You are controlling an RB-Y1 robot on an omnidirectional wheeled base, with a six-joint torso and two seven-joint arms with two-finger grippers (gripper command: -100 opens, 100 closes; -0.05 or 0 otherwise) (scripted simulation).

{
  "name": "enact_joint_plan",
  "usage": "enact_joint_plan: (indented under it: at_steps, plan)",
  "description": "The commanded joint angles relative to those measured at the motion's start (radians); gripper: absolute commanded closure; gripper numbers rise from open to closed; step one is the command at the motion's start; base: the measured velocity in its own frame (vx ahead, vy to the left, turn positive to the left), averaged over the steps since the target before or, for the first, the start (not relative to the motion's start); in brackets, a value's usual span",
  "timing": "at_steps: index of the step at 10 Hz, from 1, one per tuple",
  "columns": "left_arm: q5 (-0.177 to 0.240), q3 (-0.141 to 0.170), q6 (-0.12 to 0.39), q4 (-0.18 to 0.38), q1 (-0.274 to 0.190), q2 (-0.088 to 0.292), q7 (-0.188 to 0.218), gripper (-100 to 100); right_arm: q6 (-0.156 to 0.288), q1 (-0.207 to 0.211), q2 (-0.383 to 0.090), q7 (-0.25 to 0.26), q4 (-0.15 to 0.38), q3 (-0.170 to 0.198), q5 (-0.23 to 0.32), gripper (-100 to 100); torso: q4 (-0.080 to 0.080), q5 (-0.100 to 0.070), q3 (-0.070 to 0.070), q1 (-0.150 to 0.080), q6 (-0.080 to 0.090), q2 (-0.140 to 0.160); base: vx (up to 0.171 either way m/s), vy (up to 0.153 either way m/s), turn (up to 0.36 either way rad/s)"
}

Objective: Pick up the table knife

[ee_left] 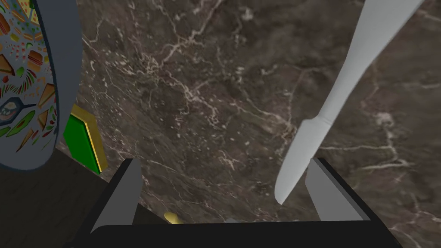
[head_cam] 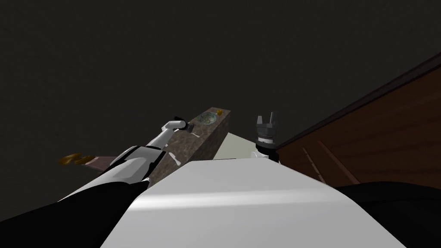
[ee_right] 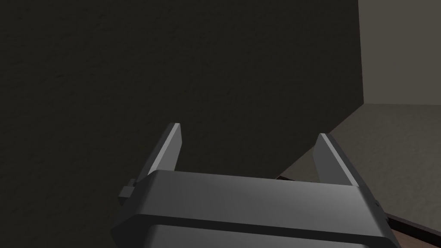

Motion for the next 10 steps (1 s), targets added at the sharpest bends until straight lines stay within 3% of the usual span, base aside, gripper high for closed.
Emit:
enact_joint_plan:
  at_steps: [1,2,3,4,5,7,8,10]
  plan:
    - [0.013,-0.011,0.042,0.025,-0.006,0.009,-0.011,-100,0.000,0.000,0.000,0.000,0.000,0.000,0.000,0,0.000,0.000,0.000,0.000,0.000,0.000,-0.007,0.041,-0.141]
    - [0.032,-0.034,0.078,0.058,-0.019,0.024,-0.029,-100,0.000,0.000,0.000,0.000,0.000,0.000,0.000,0,0.000,0.000,0.000,0.000,-0.001,0.000,-0.006,0.039,-0.191]
    - [0.032,-0.034,0.089,0.065,-0.019,0.024,-0.029,-100,0.000,0.000,0.000,0.000,0.000,0.000,0.000,0,0.000,0.000,0.000,0.000,0.000,0.000,-0.005,0.036,-0.153]
    - [0.051,-0.056,0.131,0.103,-0.029,0.037,-0.045,-100,0.000,0.000,0.000,0.000,0.000,0.000,0.000,0,0.000,0.000,0.000,-0.001,-0.001,0.000,-0.005,0.035,-0.263]
    - [0.051,-0.056,0.133,0.109,-0.029,0.037,-0.045,-100,0.000,0.000,0.000,0.000,0.000,0.000,0.000,0,0.000,0.000,0.000,-0.001,0.000,0.000,-0.003,0.036,-0.111]
    - [0.082,-0.096,0.197,0.175,-0.045,0.060,-0.075,-100,0.000,0.000,0.000,0.000,0.000,0.000,0.000,0,0.000,0.000,0.000,0.000,-0.001,0.000,0.001,0.043,-0.228]
    - [0.082,-0.096,0.208,0.179,-0.045,0.060,-0.075,-100,0.000,0.000,0.000,0.000,0.000,0.000,0.000,0,0.000,0.000,0.000,0.000,0.000,-0.001,-0.005,0.042,-0.120]
    - [0.105,-0.127,0.265,0.233,-0.055,0.076,-0.098,-100,0.000,0.000,0.000,0.000,0.000,0.000,0.000,0,0.000,0.000,0.000,0.000,-0.001,0.000,-0.004,0.033,-0.210]
